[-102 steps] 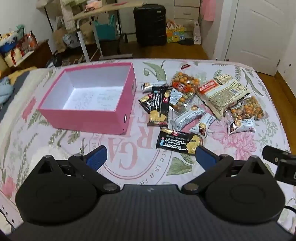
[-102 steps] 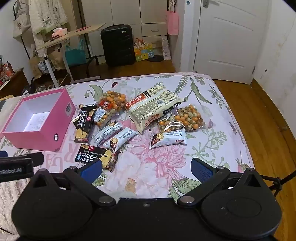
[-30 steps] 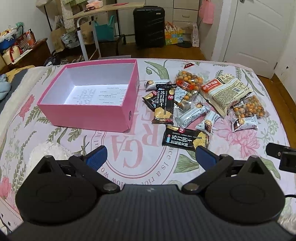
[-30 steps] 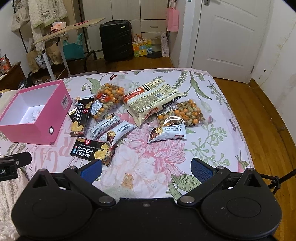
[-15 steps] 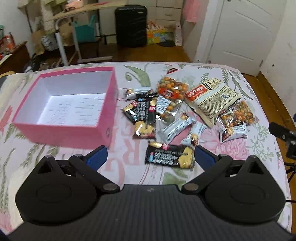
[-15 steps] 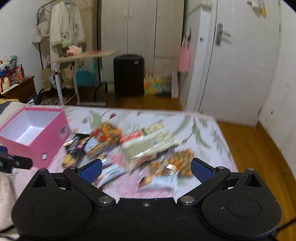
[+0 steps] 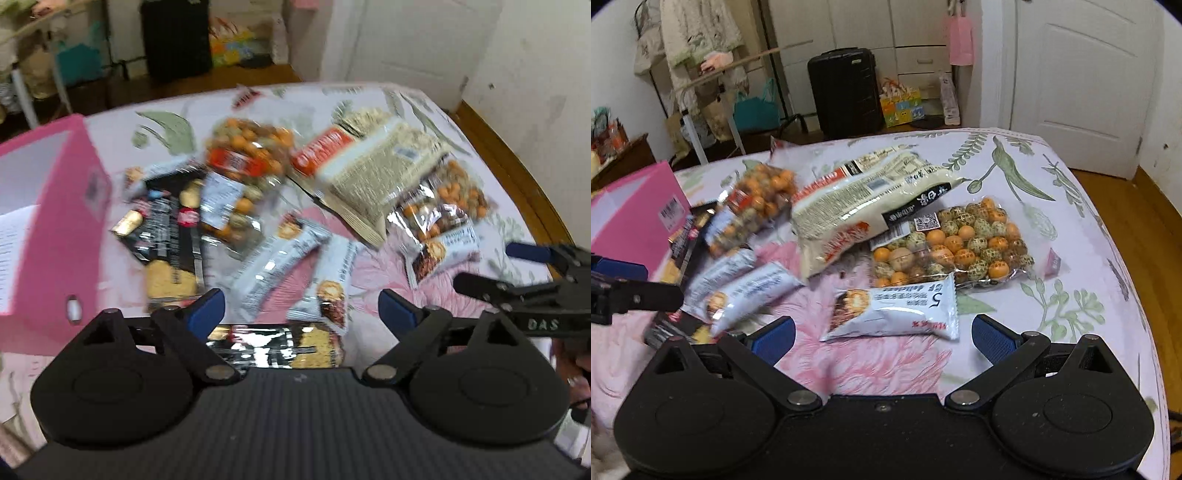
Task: Organize snacks
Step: 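Reach the left tool to the white snack bars and grasp two, then carry the white bars with the left tool into the pink box and release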
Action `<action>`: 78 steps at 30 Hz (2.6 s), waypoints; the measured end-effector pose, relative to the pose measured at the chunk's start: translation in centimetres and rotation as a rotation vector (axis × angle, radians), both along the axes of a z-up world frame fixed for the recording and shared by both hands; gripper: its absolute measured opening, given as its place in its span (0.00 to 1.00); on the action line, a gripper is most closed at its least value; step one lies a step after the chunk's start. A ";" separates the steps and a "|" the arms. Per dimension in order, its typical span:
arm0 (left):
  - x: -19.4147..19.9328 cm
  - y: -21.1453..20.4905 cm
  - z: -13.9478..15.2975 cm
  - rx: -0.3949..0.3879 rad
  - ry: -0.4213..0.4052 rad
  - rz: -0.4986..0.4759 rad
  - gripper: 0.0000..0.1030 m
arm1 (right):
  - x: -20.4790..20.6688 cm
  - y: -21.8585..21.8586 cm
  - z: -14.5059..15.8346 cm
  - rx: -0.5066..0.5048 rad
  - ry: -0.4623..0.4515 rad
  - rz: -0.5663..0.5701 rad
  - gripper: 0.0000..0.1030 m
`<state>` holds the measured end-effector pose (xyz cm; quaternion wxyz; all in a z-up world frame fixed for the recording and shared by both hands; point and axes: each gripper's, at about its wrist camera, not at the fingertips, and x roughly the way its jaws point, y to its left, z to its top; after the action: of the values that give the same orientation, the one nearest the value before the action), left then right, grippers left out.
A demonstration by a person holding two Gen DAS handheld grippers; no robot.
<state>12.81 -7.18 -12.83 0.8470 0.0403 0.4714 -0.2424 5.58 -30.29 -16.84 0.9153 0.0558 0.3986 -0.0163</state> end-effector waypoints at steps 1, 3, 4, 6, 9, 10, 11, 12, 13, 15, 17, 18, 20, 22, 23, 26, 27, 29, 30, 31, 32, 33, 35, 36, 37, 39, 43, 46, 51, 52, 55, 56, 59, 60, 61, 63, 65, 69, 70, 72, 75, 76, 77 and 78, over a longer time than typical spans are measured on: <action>0.2 -0.5 -0.5 -0.006 0.003 -0.023 0.79 | 0.4 -0.4 -0.3 0.008 -0.007 0.005 1.00; 0.4 -1.3 -1.5 0.009 0.002 -0.062 0.72 | 1.2 -1.1 -0.8 0.036 -0.008 0.010 1.00; 0.7 -1.8 -2.0 0.024 0.006 -0.081 0.68 | 1.7 -1.3 -1.2 0.046 0.005 0.006 1.00; 1.3 -2.6 -3.1 0.047 0.023 -0.103 0.61 | 2.6 -1.6 -2.0 0.067 0.025 -0.003 1.00; 2.3 -3.1 -4.4 0.043 0.066 -0.118 0.59 | 3.2 -1.5 -2.8 0.074 0.036 -0.017 1.00; 2.5 -3.2 -4.7 0.037 0.073 -0.124 0.59 | 3.3 -1.4 -3.1 0.066 0.034 -0.021 1.00; 2.6 -3.4 -5.0 0.037 0.070 -0.127 0.59 | 3.4 -1.2 -3.3 0.059 0.032 -0.022 1.00; 2.7 -3.5 -5.1 0.038 0.062 -0.128 0.59 | 3.6 -1.1 -3.5 0.050 0.035 -0.019 1.00; 2.6 -3.6 -5.2 0.040 0.044 -0.125 0.59 | 3.7 -0.9 -3.7 0.034 0.038 -0.011 1.00; 2.6 -3.8 -5.2 0.032 0.014 -0.112 0.59 | 3.8 -0.4 -3.9 0.000 0.038 0.014 1.00; 2.6 -3.9 -5.4 0.031 0.004 -0.114 0.59 | 4.0 0.0 -4.1 -0.032 0.043 0.033 1.00; 2.7 -3.9 -5.5 0.036 -0.002 -0.116 0.54 | 4.0 0.1 -4.1 -0.044 0.039 0.038 1.00; 2.5 -3.9 -5.3 0.069 -0.036 -0.121 0.38 | 3.7 0.2 -4.2 -0.051 0.018 0.035 0.98; 2.5 -3.8 -5.1 0.085 -0.057 -0.137 0.27 | 3.5 0.4 -4.2 -0.064 0.009 0.014 0.93; 2.6 -3.7 -5.0 0.076 -0.048 -0.141 0.27 | 3.3 0.4 -4.1 -0.070 0.002 0.009 0.90; 2.7 -3.4 -4.6 0.044 -0.013 -0.135 0.26 | 2.9 0.7 -3.6 -0.054 -0.008 -0.016 0.86; 2.6 -3.3 -4.4 0.034 -0.006 -0.134 0.26 | 2.7 0.8 -3.4 -0.050 -0.013 -0.023 0.86; 2.3 -3.1 -3.8 0.011 -0.007 -0.137 0.26 | 2.2 1.0 -3.1 -0.052 -0.023 -0.030 0.86; 2.1 -3.0 -3.4 0.003 -0.011 -0.139 0.26 | 1.9 1.2 -2.8 -0.053 -0.030 -0.032 0.86; 1.9 -2.9 -3.1 -0.005 -0.011 -0.139 0.26 | 1.6 1.3 -2.4 -0.051 -0.036 -0.033 0.86; 1.7 -2.8 -2.7 -0.014 -0.009 -0.137 0.26 | 1.4 1.4 -2.2 -0.047 -0.040 -0.032 0.86; 1.5 -2.6 -2.3 -0.025 -0.003 -0.136 0.26 | 1.2 1.4 -1.9 -0.043 -0.040 -0.030 0.86; 1.1 -2.1 -1.4 -0.049 0.013 -0.131 0.26 | 0.7 1.6 -1.3 -0.038 -0.038 -0.022 0.86; 1.0 -1.9 -1.1 -0.058 0.018 -0.129 0.26 | 0.3 1.8 -0.9 -0.037 -0.039 -0.014 0.86; 0.7 -1.7 -0.7 -0.061 0.017 -0.127 0.26 | 0.0 2.0 -0.6 -0.035 -0.041 -0.005 0.86; 0.1 -1.2 0.1 -0.064 0.010 -0.122 0.26 | -0.6 2.4 0.0 -0.025 -0.039 0.010 0.86; -0.8 0.6 1.3 -0.106 0.047 -0.103 0.26 | -1.5 3.2 1.4 -0.016 -0.024 0.039 0.86; -1.9 2.1 2.0 -0.109 0.056 -0.078 0.26 | -2.0 3.9 2.5 0.008 -0.011 0.074 0.86; -3.2 4.7 3.2 -0.108 0.079 -0.040 0.26 | -2.6 5.8 4.6 0.022 0.008 0.173 0.86; -3.4 5.1 3.5 -0.109 0.078 -0.036 0.26 | -2.7 6.4 5.1 0.014 0.012 0.196 0.86; -4.2 6.9 4.6 -0.105 0.069 -0.025 0.26 | -2.9 8.2 6.8 0.004 0.036 0.226 0.86; -4.5 7.5 4.9 -0.104 0.068 -0.021 0.26 | -3.0 8.6 7.3 0.010 0.034 0.239 0.86; -5.1 9.1 5.7 -0.094 0.063 -0.011 0.26 | -3.2 10.3 8.7 0.023 0.039 0.287 0.86; -5.3 9.6 5.9 -0.086 0.059 -0.014 0.26 | -3.2 10.8 9.0 0.022 0.038 0.303 0.86; -5.6 10.0 6.2 -0.076 0.052 -0.017 0.26 | -3.3 11.6 9.4 0.018 0.037 0.323 0.86; -6.3 11.0 6.8 -0.059 0.029 -0.005 0.26 | -3.3 12.8 10.0 0.018 0.036 0.355 0.86; -6.8 12.0 7.4 -0.046 0.011 -0.001 0.26 | -3.2 13.9 10.6 0.043 0.040 0.393 0.86; -7.3 14.0 8.3 -0.024 0.004 0.015 0.26 | -2.6 16.4 11.6 0.052 0.044 0.474 0.86; -7.2 14.6 8.6 -0.016 -0.005 0.020 0.26 | -2.4 17.1 11.9 0.044 0.042 0.496 0.86; -7.0 15.6 9.2 -0.010 -0.026 0.036 0.26 | -1.9 18.6 12.4 0.025 0.033 0.556 0.86; -6.0 17.5 10.2 -0.026 -0.049 0.071 0.26 | -1.0 20.7 12.9 -0.030 0.003 0.652 0.86; -5.5 18.3 10.5 -0.042 -0.054 0.086 0.26 | -0.5 21.4 12.9 -0.067 -0.019 0.692 0.86; -5.1 18.9 10.8 -0.057 -0.060 0.099 0.26 | -0.1 21.8 12.8 -0.086 -0.032 0.715 0.86; -4.5 19.6 11.1 -0.072 -0.066 0.114 0.26 | 0.7 22.3 12.6 -0.093 -0.037 0.737 0.86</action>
<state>8.27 12.40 -1.74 0.8753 -0.0091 0.4359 -0.2091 6.27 -8.04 -4.23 0.8683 -0.1327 0.3744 0.2971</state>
